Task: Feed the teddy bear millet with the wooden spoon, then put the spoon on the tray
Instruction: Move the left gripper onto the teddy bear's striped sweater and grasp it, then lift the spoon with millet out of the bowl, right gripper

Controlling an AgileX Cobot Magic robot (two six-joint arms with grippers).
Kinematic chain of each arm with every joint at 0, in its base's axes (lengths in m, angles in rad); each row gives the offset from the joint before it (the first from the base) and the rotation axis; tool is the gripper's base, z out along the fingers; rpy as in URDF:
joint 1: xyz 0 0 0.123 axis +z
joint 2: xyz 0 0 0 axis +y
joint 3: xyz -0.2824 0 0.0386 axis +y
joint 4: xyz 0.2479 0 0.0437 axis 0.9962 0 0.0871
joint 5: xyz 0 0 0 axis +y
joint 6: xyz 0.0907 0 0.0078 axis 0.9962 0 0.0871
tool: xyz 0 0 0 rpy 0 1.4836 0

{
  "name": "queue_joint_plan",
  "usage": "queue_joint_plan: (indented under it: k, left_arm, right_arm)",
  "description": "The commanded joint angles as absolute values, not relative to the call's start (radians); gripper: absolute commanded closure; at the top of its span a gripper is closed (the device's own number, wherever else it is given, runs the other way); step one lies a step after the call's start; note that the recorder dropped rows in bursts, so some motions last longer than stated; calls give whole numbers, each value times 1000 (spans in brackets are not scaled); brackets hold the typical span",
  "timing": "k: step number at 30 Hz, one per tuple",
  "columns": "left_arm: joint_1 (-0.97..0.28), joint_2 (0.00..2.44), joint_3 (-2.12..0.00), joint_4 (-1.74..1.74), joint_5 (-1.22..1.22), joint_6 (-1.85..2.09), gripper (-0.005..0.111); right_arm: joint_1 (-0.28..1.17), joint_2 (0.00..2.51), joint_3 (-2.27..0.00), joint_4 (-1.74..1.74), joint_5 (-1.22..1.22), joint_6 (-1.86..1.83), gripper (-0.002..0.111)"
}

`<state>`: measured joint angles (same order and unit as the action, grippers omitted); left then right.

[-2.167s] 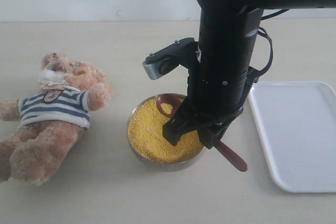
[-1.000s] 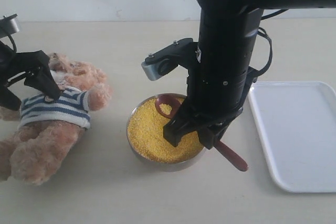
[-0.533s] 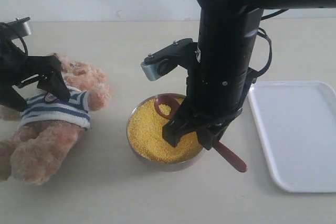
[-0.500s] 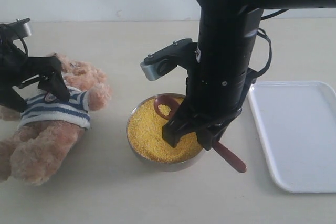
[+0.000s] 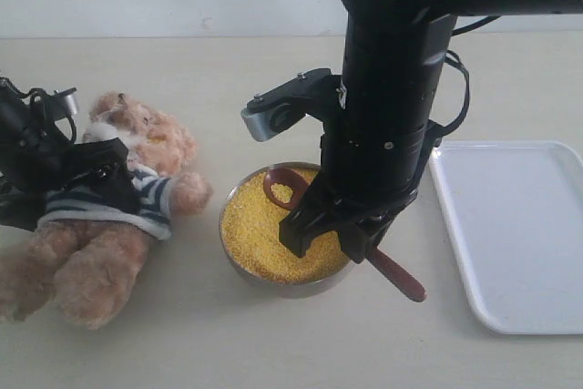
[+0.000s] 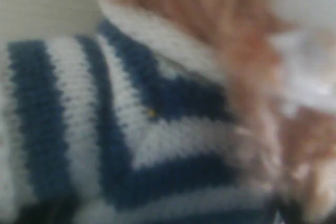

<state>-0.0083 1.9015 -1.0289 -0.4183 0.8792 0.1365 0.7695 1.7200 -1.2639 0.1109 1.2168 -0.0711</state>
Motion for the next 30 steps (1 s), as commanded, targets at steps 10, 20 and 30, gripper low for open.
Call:
queue_joint_plan:
  k: [10, 20, 30]
  left_arm:
    - [-11, 1971, -1008, -385, 927, 188, 103]
    - [-11, 1962, -1017, -336, 1047, 218, 103]
    - [-11, 1823, -1017, -317, 1171, 216, 103]
  right_arm:
    - [768, 1707, -1269, 105, 1221, -88, 109]
    - [768, 1707, -1269, 61, 1221, -95, 109]
    - [768, 1649, -1280, 65, 1221, -112, 109]
